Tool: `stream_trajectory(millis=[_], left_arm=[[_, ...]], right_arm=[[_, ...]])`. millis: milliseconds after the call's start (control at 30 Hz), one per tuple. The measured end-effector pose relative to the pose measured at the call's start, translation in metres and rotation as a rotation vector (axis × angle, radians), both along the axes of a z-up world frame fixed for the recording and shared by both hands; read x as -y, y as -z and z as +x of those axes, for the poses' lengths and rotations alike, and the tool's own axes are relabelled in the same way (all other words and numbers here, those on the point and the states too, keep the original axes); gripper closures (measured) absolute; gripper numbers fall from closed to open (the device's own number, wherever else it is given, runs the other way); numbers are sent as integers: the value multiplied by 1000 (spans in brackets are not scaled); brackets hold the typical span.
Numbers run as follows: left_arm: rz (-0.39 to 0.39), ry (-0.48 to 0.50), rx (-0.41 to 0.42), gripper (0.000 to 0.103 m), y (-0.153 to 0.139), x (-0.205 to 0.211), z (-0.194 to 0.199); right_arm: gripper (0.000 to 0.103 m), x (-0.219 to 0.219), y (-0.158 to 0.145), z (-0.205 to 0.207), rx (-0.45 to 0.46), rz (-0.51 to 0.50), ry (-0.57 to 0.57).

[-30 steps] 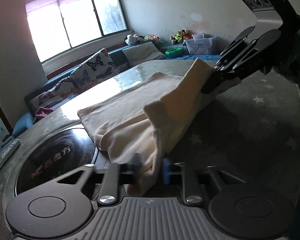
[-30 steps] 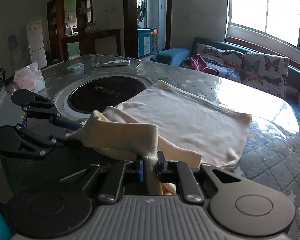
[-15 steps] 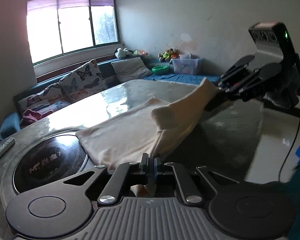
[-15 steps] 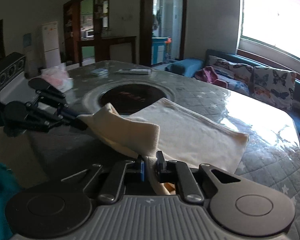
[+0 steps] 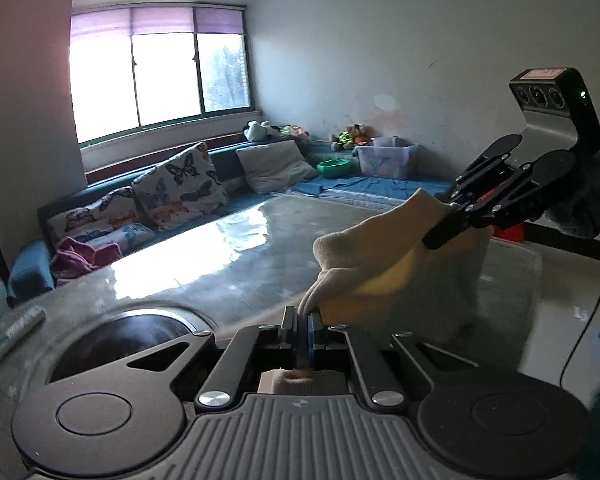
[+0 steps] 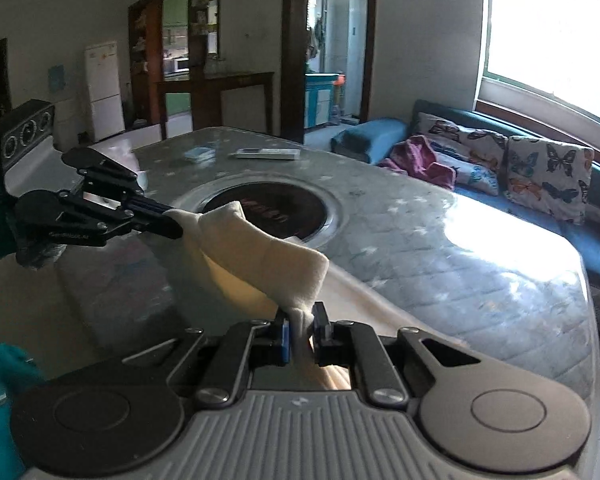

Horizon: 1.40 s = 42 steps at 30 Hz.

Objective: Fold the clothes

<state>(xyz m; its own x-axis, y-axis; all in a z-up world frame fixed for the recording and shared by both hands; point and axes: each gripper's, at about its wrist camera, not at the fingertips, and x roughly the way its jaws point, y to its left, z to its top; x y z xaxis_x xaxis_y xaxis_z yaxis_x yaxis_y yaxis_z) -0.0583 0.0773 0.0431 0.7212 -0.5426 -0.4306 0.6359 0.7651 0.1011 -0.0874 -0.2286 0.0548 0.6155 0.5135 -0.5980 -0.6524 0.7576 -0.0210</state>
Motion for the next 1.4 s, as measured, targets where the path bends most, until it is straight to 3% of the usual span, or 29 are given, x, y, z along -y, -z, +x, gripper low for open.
stream_trajectory(millis=[200, 400, 500, 633, 867, 967, 1167, 1300, 1400], left_arm=[[18, -77, -78, 98, 18, 20, 79], [59, -169, -177, 97, 52, 37, 125], [71, -198, -198, 94, 63, 37, 133], [74, -241, -200, 83, 64, 33, 140], [56, -340, -179, 85, 53, 25, 140], [40, -325, -161, 85, 43, 28, 129], [26, -207, -213, 90, 39, 56, 124], [56, -240, -263, 90, 55, 65, 139], [66, -287, -291, 89, 65, 63, 148]], right_arm=[[94, 1, 21, 77, -30, -33, 53], [92, -6, 76, 133, -115, -33, 138], [81, -3, 96, 143, -148, -7, 190], [74, 16, 100, 143, -147, 46, 285], [74, 47, 83, 124, -114, 84, 371], [75, 51, 83, 113, -127, 82, 372], [75, 57, 96, 111, -170, 101, 412], [76, 57, 104, 113, -191, 109, 414], [83, 55, 109, 112, -202, 105, 406]])
